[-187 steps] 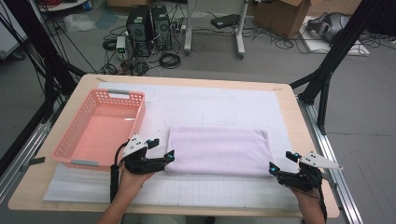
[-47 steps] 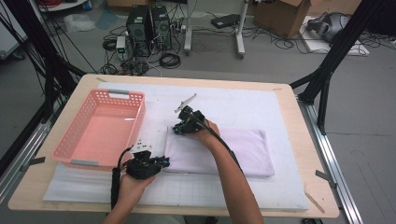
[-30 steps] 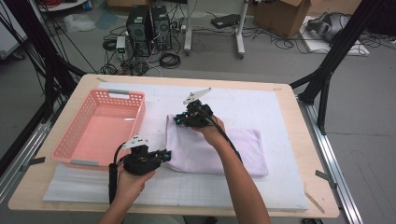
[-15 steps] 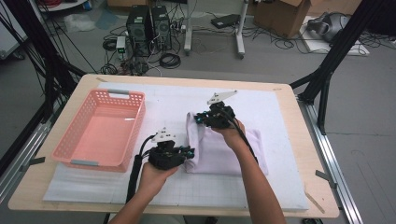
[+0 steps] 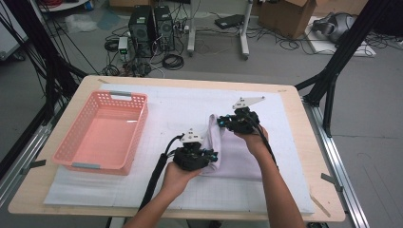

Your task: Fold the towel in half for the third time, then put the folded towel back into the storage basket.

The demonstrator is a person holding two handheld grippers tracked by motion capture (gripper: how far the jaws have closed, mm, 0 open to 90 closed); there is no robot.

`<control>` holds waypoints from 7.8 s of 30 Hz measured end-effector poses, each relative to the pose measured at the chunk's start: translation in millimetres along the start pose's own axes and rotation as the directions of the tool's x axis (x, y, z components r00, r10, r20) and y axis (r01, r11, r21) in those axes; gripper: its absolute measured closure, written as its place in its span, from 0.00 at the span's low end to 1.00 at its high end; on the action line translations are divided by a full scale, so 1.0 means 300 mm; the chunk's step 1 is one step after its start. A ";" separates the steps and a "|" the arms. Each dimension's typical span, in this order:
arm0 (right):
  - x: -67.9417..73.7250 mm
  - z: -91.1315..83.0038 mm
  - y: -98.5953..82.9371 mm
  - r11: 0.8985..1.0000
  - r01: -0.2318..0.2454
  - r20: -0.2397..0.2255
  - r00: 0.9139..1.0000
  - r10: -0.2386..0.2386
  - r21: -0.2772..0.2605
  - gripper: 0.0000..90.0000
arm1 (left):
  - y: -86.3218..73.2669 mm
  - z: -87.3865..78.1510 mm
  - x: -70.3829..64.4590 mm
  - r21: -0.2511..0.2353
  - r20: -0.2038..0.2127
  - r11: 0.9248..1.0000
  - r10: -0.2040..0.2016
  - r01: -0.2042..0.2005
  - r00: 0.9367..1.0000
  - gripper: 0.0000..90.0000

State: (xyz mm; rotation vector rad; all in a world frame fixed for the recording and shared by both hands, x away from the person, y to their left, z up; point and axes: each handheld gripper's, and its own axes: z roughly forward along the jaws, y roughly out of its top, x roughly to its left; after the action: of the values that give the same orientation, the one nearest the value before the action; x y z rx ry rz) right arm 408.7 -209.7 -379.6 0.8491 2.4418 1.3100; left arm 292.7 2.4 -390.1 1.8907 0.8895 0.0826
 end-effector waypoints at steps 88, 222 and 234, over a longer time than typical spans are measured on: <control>0.123 -0.405 -0.437 0.936 -0.333 0.344 0.897 0.277 0.114 0.88 | -0.172 -0.188 0.247 -0.152 -0.107 0.988 0.010 -0.027 0.994 0.46; 0.121 -0.527 -0.495 0.983 -0.145 0.345 0.922 0.177 -0.116 0.22 | -0.162 -0.159 0.228 -0.207 -0.099 0.970 0.107 -0.126 0.989 0.21; 0.121 -0.529 -0.494 0.983 -0.147 0.343 0.923 0.177 -0.112 0.22 | -0.086 -0.070 0.190 -0.187 -0.030 0.980 0.057 -0.062 0.998 0.20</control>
State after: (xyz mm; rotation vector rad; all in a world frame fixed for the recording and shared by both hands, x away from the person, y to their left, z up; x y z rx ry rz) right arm 250.1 -359.6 -409.1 1.1718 2.0614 1.1826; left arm 311.4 58.9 -418.7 1.7425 0.8124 0.2195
